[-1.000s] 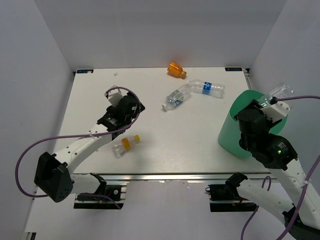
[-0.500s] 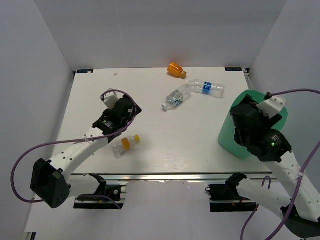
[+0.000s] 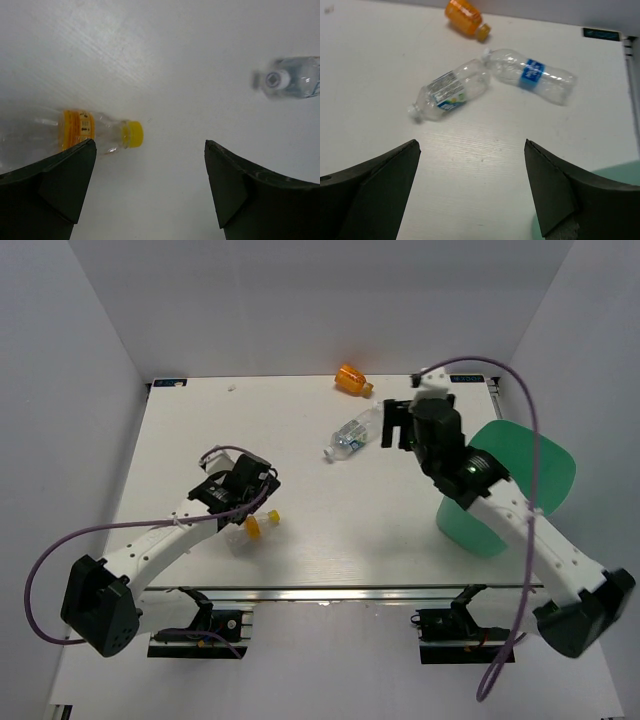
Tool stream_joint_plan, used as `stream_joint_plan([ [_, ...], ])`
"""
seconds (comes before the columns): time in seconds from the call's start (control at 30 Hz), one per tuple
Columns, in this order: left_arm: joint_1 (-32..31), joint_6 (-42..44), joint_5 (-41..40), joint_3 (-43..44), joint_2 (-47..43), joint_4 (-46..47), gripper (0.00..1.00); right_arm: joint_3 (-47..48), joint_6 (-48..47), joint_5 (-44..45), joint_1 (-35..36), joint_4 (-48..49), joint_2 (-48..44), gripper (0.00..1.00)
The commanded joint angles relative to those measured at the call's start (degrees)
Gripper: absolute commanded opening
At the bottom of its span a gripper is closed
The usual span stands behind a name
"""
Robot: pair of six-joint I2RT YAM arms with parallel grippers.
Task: Put the plastic bottles in the bin
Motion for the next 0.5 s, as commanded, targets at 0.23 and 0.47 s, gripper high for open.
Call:
stream_joint_plan([
  [0.23,-9.9,-17.1,2.7,-5.3,1.3,-3.0,0.98,-4.4,-5.0,-12.6,0.2,11.3,4.1,0.89],
  [0.47,-10.7,-21.8,0.9,-8.9,3.1,-3.3,0.98,-5.8,-5.4,-13.0,0.1,11.5,3.2,0.89],
])
